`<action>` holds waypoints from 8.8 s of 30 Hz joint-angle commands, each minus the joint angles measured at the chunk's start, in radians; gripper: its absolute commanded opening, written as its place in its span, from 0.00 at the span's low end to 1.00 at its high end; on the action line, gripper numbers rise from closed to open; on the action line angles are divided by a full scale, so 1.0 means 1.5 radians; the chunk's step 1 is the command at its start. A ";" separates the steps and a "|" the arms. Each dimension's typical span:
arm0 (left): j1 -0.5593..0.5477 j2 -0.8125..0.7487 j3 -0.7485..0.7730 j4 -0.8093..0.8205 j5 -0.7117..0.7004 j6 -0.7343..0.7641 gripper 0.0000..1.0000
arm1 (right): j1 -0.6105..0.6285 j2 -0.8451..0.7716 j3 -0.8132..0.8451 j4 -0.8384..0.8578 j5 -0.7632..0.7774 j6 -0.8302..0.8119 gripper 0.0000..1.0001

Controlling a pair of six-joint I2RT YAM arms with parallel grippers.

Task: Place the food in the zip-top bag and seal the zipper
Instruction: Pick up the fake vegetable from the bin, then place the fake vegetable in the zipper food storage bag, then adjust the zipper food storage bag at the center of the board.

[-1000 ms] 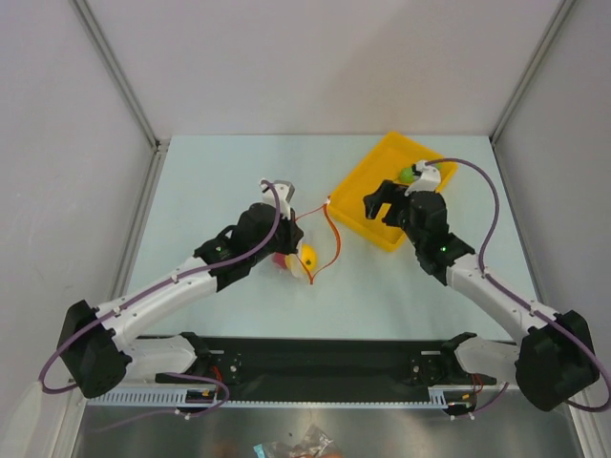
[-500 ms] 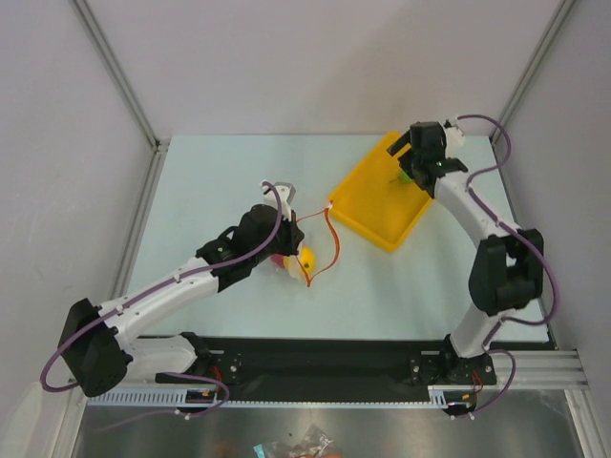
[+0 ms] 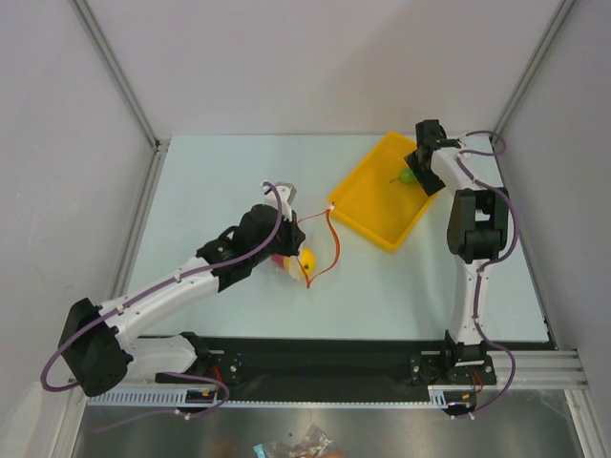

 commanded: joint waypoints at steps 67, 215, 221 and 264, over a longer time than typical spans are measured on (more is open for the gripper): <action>-0.002 -0.008 0.005 0.021 0.011 -0.001 0.00 | -0.066 0.102 0.081 0.088 -0.114 0.128 0.34; 0.033 -0.106 -0.023 0.070 0.236 -0.037 0.46 | 0.562 -0.805 -0.760 0.627 -0.280 -0.527 0.00; 0.033 -0.182 -0.059 0.099 0.215 -0.045 0.70 | 0.568 -0.811 -0.762 0.625 -0.263 -0.531 0.00; 0.033 -0.151 -0.066 0.097 0.167 -0.026 0.00 | 0.651 -0.789 -0.747 0.628 -0.276 -0.629 0.53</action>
